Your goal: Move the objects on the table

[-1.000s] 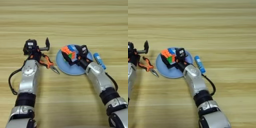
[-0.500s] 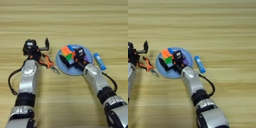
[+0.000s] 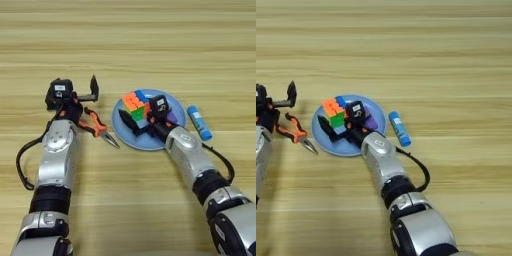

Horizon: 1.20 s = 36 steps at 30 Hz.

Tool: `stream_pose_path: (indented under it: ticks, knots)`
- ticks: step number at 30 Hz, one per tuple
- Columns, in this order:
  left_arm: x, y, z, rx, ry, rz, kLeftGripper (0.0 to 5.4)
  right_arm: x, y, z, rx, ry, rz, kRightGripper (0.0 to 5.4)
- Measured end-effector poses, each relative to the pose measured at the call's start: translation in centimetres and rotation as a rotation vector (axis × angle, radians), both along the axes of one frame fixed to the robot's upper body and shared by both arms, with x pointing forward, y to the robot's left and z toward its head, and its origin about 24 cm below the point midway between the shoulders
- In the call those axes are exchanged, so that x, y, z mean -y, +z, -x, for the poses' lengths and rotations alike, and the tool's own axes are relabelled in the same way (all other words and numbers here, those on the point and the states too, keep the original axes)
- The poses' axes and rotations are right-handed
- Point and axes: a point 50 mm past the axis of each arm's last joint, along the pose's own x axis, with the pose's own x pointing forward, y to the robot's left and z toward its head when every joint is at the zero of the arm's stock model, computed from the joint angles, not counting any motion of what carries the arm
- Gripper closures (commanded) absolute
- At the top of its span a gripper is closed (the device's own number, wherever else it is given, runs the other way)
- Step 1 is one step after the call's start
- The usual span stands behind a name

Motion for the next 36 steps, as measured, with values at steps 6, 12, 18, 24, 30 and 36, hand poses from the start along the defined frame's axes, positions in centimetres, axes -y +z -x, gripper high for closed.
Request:
stream_pose_path:
  ticks: [6, 12, 18, 24, 30, 36]
  knots:
    - [0.0, 0.0, 0.0, 0.0, 0.0, 0.0, 0.0, 0.0, -0.1, 0.0, -0.009, -0.006, 0.001, 0.52]
    - [0.0, 0.0, 0.0, 0.001, 0.001, 0.0, 0.0, 0.0, -0.2, 0.0, -0.01, -0.007, 0.0, 1.13]
    - [0.0, 0.0, 0.0, 0.002, 0.001, 0.0, 0.0, 0.1, -0.2, 0.0, -0.01, -0.012, -0.004, 1.63]
    - [0.0, 0.2, 0.0, 0.008, 0.0, -0.001, 0.0, 0.2, -0.1, -0.1, 0.0, -0.018, -0.009, 1.99]
    - [0.0, 0.2, 0.0, 0.008, 0.001, -0.001, 0.0, 0.2, 0.9, -0.3, 0.046, -0.021, -0.02, 2.04]
    - [0.0, 0.3, 0.0, 0.012, 0.001, -0.001, 0.0, 0.5, 1.7, 0.1, 0.09, -0.027, -0.031, 2.04]
